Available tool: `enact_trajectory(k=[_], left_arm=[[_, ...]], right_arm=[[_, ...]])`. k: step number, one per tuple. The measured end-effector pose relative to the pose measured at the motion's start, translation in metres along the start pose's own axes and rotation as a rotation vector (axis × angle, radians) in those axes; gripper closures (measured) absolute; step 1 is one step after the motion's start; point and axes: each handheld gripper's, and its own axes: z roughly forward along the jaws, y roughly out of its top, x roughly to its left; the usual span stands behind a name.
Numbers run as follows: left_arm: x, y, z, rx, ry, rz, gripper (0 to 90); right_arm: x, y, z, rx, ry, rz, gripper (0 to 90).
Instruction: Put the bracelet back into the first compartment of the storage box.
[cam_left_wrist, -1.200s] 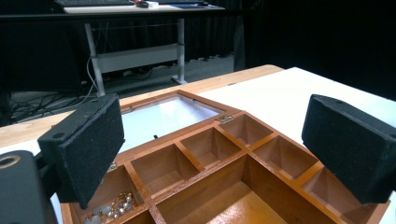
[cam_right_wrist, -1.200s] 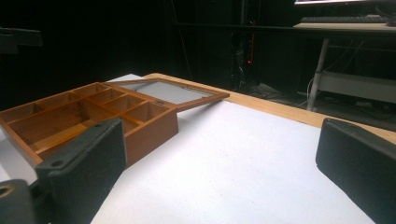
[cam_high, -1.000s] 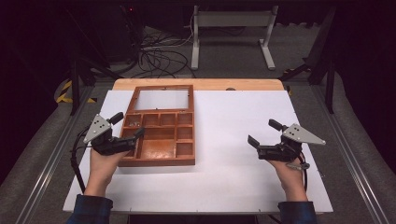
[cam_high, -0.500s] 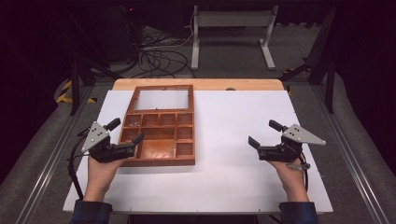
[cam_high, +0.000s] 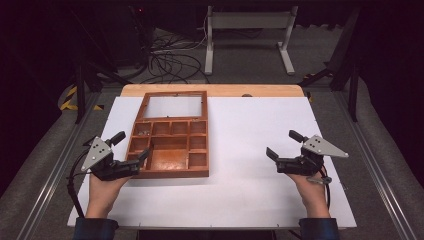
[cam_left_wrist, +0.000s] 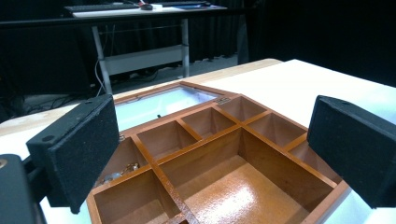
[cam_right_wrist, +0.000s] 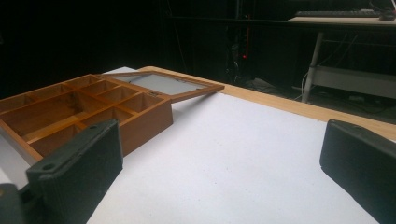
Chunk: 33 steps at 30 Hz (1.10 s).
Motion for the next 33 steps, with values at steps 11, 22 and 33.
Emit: enact_trajectory(k=[11,22,33], left_arm=[[0.004,-0.009,-0.001,0.003,-0.015,0.002,3.2],[0.007,-0.013,-0.002,-0.001,-0.027,-0.011,3.3],[0.012,-0.019,-0.002,-0.004,-0.029,-0.029,3.3]], right_arm=[[0.000,-0.013,-0.003,-0.004,0.000,0.021,0.0],[-0.003,-0.030,-0.002,-0.015,-0.001,0.028,0.0],[-0.005,-0.033,-0.004,-0.028,-0.023,0.022,0.1]])
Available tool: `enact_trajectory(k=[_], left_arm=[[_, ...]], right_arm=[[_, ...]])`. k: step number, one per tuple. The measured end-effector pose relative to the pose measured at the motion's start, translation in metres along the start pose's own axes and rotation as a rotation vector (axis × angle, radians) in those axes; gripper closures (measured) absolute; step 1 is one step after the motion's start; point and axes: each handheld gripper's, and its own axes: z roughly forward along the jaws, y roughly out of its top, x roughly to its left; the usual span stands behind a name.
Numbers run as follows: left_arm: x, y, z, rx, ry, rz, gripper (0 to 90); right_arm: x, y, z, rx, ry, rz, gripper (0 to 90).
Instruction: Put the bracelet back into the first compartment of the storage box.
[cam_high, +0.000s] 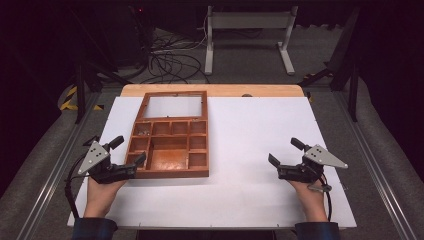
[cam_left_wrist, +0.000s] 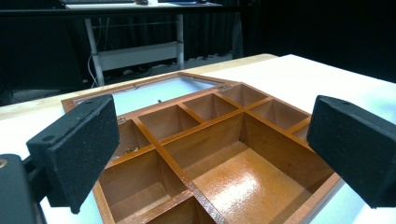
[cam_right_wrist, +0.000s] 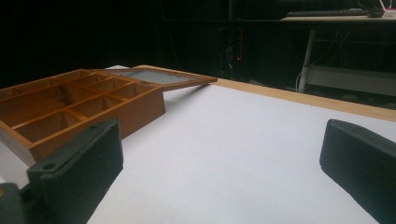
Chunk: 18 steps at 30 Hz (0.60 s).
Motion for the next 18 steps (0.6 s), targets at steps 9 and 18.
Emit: enact_trajectory(k=[9,18], left_arm=[[-0.0003,0.0001,0.0008,0.010,-0.003,0.011,3.4],[0.0000,-0.0003,0.0013,0.011,-0.003,0.008,4.1]], right_arm=[[-0.0005,-0.0006,0.0004,0.003,-0.002,-0.004,0.1],[-0.0018,-0.0035,0.0017,0.014,-0.008,0.002,0.1]])
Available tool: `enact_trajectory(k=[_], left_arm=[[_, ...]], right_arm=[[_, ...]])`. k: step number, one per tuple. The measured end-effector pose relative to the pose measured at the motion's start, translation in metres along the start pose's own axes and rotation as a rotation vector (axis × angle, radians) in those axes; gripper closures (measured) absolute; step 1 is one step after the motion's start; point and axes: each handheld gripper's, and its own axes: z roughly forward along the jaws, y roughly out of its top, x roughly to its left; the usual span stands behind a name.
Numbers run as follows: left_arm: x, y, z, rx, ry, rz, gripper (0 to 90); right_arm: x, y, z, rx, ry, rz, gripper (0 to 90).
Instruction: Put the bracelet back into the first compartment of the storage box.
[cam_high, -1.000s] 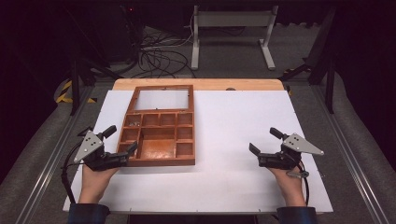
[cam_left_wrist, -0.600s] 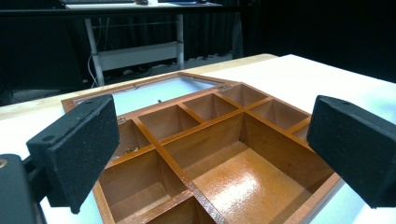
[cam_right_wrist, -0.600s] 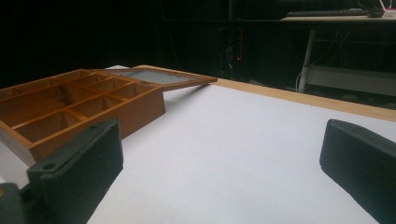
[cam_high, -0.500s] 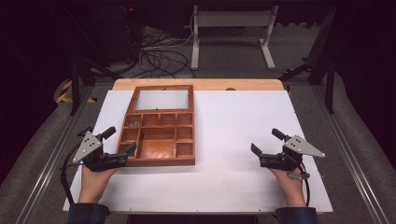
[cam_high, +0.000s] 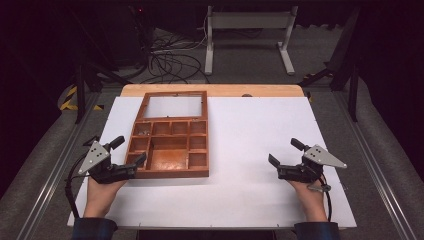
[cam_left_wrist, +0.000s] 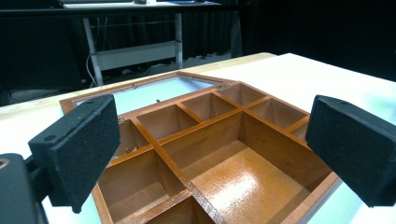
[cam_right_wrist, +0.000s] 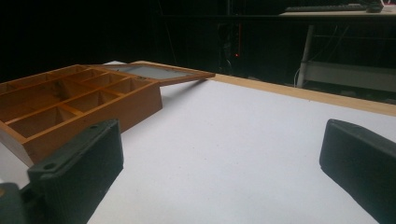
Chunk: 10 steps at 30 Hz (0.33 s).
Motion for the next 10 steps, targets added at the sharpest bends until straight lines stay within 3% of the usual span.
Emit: enact_trajectory(k=[10], left_arm=[[0.0025,-0.0010,-0.0006,0.018,0.013,-0.004,4.4]], right_arm=[[-0.0011,-0.0034,0.0023,0.022,0.000,0.002,0.1]])
